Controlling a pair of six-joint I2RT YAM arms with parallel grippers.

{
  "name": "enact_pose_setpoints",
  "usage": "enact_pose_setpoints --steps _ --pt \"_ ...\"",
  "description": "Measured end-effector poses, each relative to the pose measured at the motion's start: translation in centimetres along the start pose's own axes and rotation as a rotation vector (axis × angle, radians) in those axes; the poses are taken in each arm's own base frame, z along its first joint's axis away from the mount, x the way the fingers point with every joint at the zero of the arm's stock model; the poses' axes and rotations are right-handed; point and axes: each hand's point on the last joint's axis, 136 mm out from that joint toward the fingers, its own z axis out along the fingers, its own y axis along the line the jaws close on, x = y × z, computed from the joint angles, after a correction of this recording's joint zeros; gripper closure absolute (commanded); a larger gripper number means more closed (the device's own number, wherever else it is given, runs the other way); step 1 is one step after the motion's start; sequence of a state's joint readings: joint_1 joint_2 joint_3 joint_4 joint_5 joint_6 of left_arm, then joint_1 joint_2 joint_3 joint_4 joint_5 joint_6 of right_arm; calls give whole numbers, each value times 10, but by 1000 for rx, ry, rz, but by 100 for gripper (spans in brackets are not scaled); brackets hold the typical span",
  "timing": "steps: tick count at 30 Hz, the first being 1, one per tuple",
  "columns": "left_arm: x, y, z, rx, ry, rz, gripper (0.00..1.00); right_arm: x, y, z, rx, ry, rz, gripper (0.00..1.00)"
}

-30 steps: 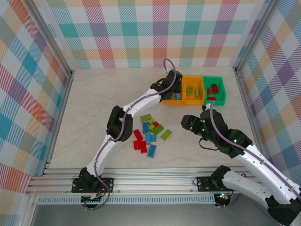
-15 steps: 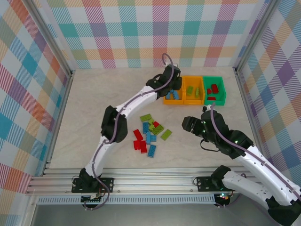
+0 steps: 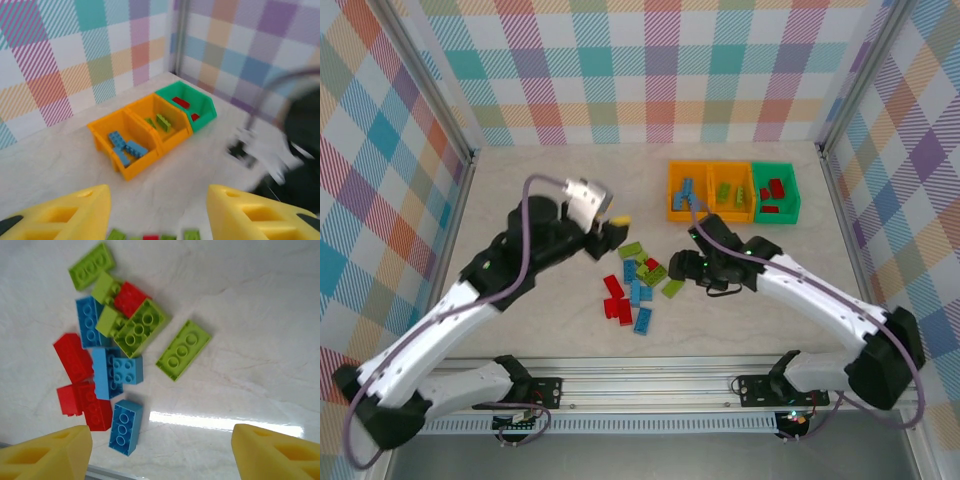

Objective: Sort the legos into containers by color

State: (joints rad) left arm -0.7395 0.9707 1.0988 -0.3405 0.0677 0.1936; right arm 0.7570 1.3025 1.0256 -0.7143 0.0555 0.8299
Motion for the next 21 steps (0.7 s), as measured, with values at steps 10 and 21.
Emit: enact_pose_setpoints --steps 10,21 --pt "160 -47 -64 260 207 427 16 14 13 63 147 128 62 38" --pt "192 -54 -59 321 229 551 10 8 -14 90 273 111 149 34"
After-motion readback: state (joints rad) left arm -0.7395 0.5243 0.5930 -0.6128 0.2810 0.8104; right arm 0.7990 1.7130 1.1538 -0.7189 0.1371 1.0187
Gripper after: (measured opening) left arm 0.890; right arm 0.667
